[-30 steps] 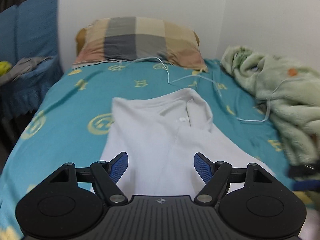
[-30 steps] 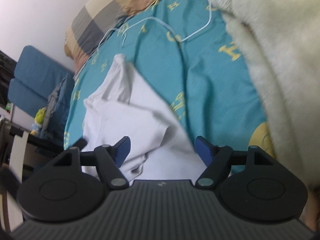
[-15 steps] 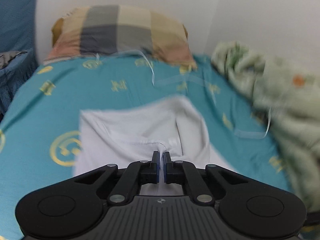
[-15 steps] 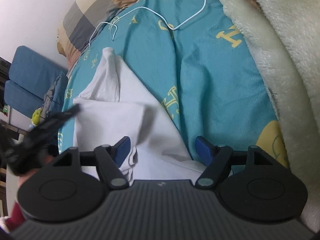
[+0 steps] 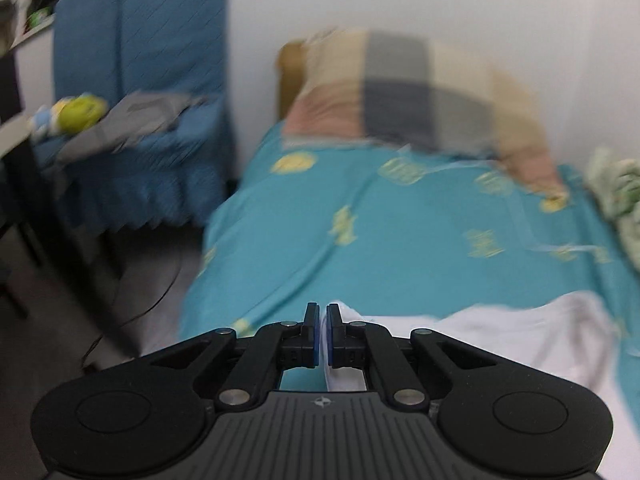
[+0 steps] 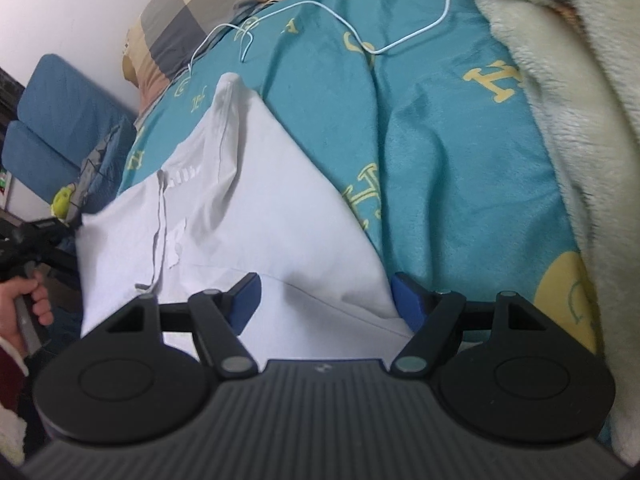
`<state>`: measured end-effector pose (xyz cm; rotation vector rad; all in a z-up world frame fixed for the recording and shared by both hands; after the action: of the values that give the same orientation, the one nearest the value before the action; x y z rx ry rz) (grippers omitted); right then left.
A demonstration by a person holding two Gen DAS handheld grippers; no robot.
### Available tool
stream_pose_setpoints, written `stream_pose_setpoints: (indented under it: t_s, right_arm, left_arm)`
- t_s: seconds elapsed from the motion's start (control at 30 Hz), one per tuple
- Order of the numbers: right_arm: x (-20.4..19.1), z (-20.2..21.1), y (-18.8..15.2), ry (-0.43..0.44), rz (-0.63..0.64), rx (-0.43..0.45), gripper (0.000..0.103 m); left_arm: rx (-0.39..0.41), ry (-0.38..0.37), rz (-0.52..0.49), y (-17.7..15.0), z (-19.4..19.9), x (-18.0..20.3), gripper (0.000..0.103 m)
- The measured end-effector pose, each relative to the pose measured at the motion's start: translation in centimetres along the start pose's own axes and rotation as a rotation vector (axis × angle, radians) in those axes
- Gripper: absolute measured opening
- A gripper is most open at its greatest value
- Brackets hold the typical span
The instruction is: Fold clothes
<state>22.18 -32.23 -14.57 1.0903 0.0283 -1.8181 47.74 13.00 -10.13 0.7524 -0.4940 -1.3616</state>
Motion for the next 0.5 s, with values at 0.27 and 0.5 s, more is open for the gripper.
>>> stream_pose_setpoints:
  t_s: [0.27, 0.5]
  right_arm:
    - [-1.5, -0.9, -0.2, 0.041, 0.108, -0.039, 0.075]
    - [-3.8, 0.1, -0.7, 0.064, 0.246, -0.067, 0.075]
  left_arm:
    - [-0.045, -0.070, 0.014, -3.1, 2.7, -1.3, 0.041]
    - [0.035, -0.127, -0.081, -8.8, 17.1, 0.4, 0.059]
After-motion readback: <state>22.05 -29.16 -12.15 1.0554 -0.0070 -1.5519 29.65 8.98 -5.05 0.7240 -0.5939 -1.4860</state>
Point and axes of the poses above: each gripper's, at about its wrist camera, not at the fingertips, and z roughly against the way its jaws point, x to its right, y to its top, the point moved 1 cm from there along -z, roughly the way its jaws point, and after that the axes turned 13 degrees about y, right-handed, at the moved point
